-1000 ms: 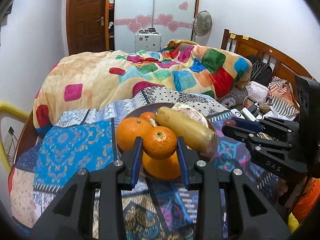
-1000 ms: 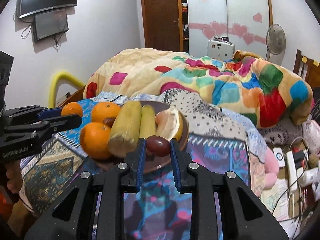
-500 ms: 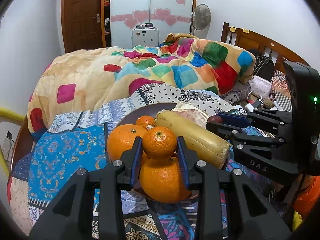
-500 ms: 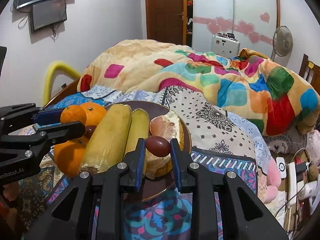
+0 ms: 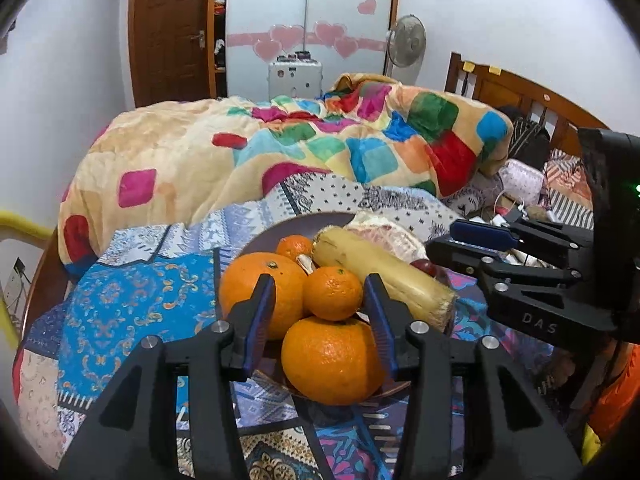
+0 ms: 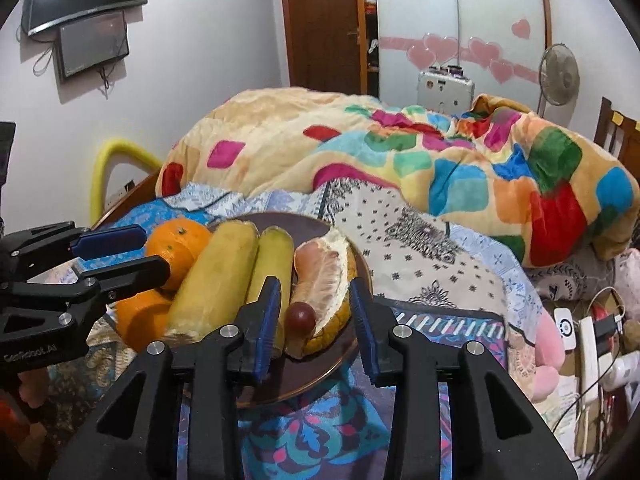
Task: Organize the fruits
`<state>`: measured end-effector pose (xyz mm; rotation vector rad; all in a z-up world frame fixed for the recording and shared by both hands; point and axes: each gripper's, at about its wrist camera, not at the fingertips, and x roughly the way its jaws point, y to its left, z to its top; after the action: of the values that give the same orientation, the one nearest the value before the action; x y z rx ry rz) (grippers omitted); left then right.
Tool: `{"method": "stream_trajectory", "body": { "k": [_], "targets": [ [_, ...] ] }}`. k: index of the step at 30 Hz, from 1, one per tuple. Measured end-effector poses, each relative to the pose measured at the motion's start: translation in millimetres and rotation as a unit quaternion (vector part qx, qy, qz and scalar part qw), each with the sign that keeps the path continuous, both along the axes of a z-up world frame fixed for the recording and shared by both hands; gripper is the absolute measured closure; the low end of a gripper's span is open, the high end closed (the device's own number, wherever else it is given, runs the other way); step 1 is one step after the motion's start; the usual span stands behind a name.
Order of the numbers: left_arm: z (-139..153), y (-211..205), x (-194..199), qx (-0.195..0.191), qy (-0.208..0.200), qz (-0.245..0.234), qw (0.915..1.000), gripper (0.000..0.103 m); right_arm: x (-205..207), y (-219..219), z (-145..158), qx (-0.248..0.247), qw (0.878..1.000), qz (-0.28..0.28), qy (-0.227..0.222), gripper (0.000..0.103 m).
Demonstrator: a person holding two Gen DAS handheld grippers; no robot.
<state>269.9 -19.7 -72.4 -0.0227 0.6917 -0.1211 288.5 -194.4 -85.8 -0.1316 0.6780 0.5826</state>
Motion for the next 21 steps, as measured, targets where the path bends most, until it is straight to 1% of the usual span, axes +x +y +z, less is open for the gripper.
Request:
{"method": "stream_trajectory", "body": {
  "k": [5, 8, 12, 14, 15, 16, 18, 21],
  "targets": [
    [29.9, 2.2, -31.7, -0.007, -0.035, 0.01, 0.9993, 0.057, -26.2, -8.9, 28.5, 0.02, 1.0, -0.001, -0.019, 0.071],
    [51.6, 0.6, -59.3, -0.009, -0.058, 0.013, 0.9982, 0.057, -51.6, -16.9, 52.1, 0.039, 0.998, 0.0, -0.04, 0.071],
    [82.2, -4.0, -104.0, -0.004, -0.099, 0.016, 0.995, 0.057, -96.7, -26.0, 86.0, 0.06, 0.995, -0.002, -0.085, 0.07],
    [96.1, -4.5, -128.4, -0.01, -0.121, 0.018, 0.9925, 0.051, -118.6, -29.8, 99.0, 0.072, 0.992, -0.003, -0.104, 0.068],
    [103.5, -4.3, -143.3, -0.014, -0.136, 0.021, 0.9904, 0.045, -129.9, -32.0, 105.2, 0.079, 0.991, -0.004, -0.112, 0.067],
    [108.6, -4.3, -155.1, -0.016, -0.149, 0.024, 0.9884, 0.043, -137.8, -33.6, 109.3, 0.085, 0.989, -0.004, -0.118, 0.066],
    [117.7, -5.6, -176.9, -0.017, -0.167, 0.024, 0.9855, 0.043, -158.1, -37.1, 118.4, 0.097, 0.986, -0.006, -0.134, 0.065],
    [129.7, -7.9, -210.4, -0.019, -0.189, 0.023, 0.9815, 0.039, -187.5, -41.0, 128.3, 0.104, 0.981, -0.018, -0.163, 0.056]
  ]
}}
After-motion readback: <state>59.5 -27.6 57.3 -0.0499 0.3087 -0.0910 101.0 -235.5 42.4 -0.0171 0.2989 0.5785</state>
